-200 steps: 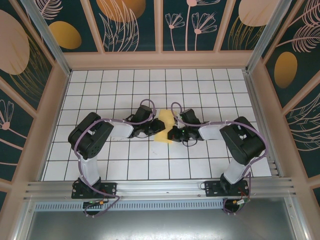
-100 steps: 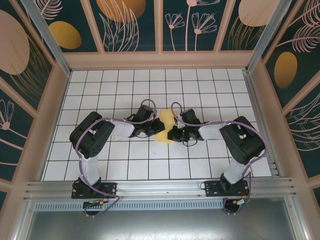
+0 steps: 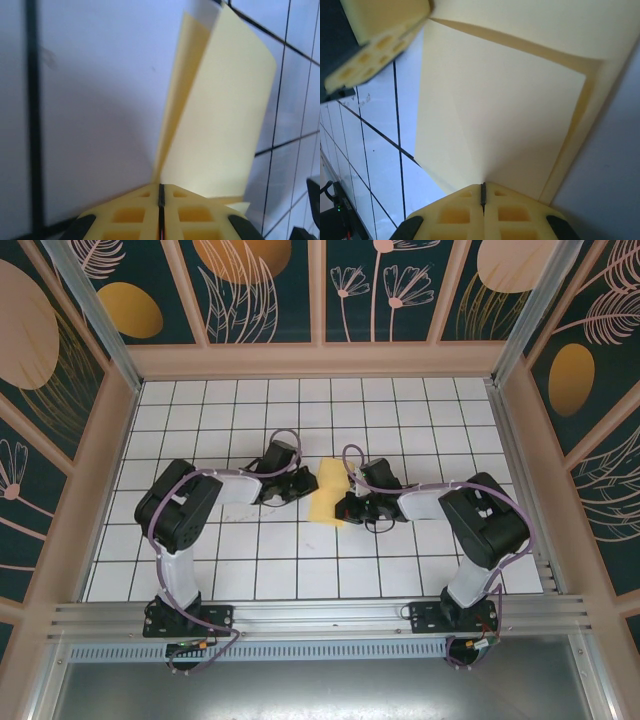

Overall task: Fold a paper plane with a square sheet of paper (pick it up from the middle)
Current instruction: Fold the triangle a second time at the center of the table.

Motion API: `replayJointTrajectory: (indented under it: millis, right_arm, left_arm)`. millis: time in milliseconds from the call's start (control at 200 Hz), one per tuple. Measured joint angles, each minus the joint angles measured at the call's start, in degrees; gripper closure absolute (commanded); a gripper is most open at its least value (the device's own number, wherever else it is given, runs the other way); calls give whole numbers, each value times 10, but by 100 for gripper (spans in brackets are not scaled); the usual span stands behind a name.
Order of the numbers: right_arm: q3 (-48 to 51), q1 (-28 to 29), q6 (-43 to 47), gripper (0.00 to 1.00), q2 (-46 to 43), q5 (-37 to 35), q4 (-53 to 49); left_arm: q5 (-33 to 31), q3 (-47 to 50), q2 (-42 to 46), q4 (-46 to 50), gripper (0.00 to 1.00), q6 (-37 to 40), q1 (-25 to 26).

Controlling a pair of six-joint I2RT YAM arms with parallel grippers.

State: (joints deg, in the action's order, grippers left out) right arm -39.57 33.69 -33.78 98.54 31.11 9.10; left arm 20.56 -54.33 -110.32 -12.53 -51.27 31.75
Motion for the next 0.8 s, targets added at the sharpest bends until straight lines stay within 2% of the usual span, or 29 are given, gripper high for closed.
replayJointTrajectory:
  millis: [345,575,801]
  right_arm:
    - [8,-1,0,100,-2,1,14]
    - [10,-1,0,100,-3,1,18]
    - [10,-1,0,100,-3,1,19]
  left_arm:
    - [-3,-16,-1,24,88,28,-30]
    - [-9,-38,1,41,84,47,-50]
    - [55,-15,35,0,86,39,-40]
